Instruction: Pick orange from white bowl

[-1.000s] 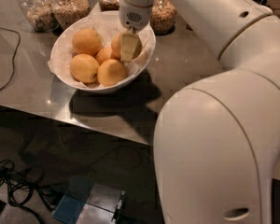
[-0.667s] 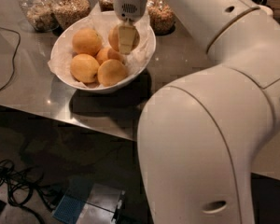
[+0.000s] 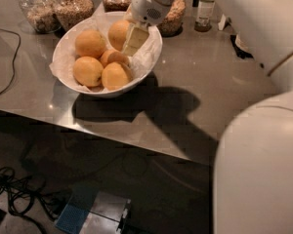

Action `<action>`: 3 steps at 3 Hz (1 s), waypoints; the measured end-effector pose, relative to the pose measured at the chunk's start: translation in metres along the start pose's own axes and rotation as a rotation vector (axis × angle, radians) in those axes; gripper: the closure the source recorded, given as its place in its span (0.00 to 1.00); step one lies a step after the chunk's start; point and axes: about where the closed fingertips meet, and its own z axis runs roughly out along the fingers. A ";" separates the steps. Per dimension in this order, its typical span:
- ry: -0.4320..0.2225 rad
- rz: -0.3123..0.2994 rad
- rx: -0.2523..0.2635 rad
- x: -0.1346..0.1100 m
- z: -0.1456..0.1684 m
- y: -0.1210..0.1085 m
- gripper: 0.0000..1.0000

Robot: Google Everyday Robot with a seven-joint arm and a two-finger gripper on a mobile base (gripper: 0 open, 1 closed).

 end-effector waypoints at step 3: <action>-0.388 -0.146 0.037 -0.031 -0.039 0.048 1.00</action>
Offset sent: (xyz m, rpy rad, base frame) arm -0.0262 0.0056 0.0078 0.1870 -0.0377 0.1034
